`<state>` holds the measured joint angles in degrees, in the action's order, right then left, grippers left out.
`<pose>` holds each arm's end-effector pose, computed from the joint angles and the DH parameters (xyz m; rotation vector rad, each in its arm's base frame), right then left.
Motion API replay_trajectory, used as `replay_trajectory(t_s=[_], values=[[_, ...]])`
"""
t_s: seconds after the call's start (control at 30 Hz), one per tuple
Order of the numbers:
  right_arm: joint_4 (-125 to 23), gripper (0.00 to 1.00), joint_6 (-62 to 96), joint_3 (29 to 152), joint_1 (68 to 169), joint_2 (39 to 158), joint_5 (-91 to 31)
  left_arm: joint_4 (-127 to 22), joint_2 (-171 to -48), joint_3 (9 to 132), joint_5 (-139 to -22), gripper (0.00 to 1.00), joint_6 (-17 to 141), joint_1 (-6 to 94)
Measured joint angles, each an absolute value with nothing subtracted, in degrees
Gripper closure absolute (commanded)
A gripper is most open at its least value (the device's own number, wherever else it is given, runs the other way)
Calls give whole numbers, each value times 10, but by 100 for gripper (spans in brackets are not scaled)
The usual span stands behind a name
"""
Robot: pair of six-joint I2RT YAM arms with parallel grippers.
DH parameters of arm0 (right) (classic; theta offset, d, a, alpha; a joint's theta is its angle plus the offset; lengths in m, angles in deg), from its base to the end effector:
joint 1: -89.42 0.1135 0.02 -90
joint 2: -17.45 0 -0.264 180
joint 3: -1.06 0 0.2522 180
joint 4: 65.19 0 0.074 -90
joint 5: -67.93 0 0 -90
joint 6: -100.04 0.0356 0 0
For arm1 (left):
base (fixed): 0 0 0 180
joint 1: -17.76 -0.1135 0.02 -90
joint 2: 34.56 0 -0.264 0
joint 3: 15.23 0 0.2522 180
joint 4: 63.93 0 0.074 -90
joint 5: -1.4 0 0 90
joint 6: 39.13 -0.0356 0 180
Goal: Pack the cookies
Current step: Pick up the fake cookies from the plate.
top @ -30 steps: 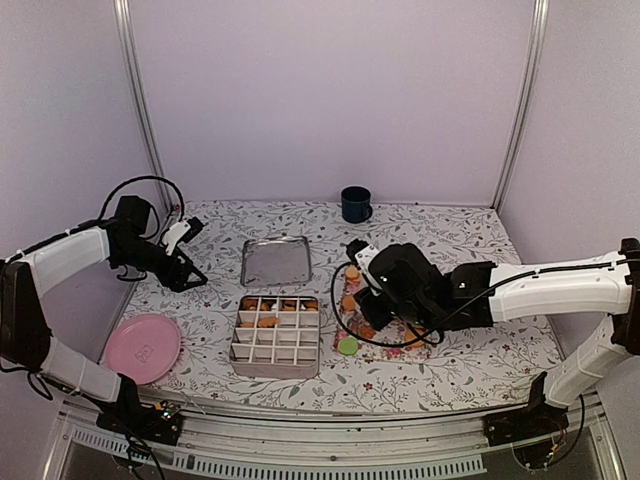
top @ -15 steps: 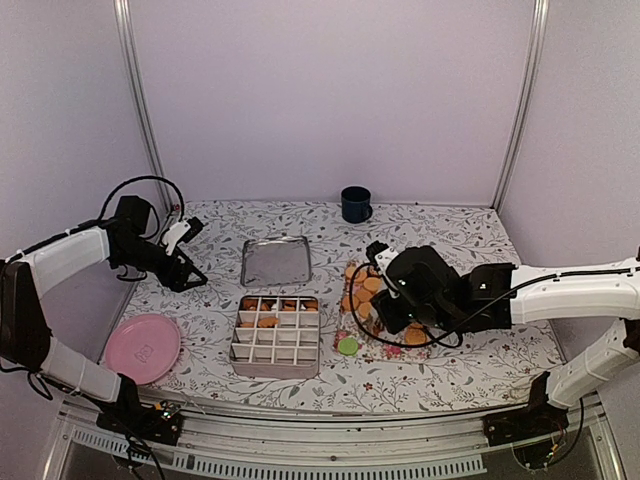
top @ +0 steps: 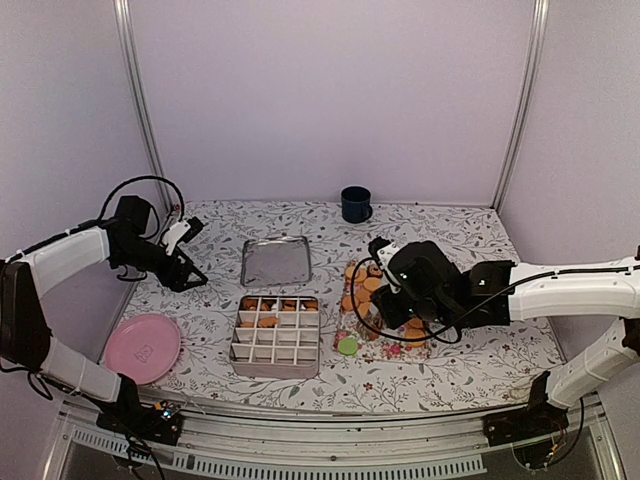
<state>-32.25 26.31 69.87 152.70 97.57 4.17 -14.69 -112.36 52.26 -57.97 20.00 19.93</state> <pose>0.1480 0.2590 0.2502 -0.6927 2.1460 0.2037 0.2645 -0.0282 0.2362 0.8752 2.3062 -0.4867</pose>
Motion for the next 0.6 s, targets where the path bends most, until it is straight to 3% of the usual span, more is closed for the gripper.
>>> replay_trajectory(t_s=[0.33,0.43,0.6], values=[[-325,80,251,705,1513,979,21,-146,-1124,526,-578,19,200,199],[-311,91,248,711,1512,980,16,-145,-1124,528,-578,19,200,199],[-281,100,242,726,1512,979,11,-145,-1124,529,-577,19,200,199]])
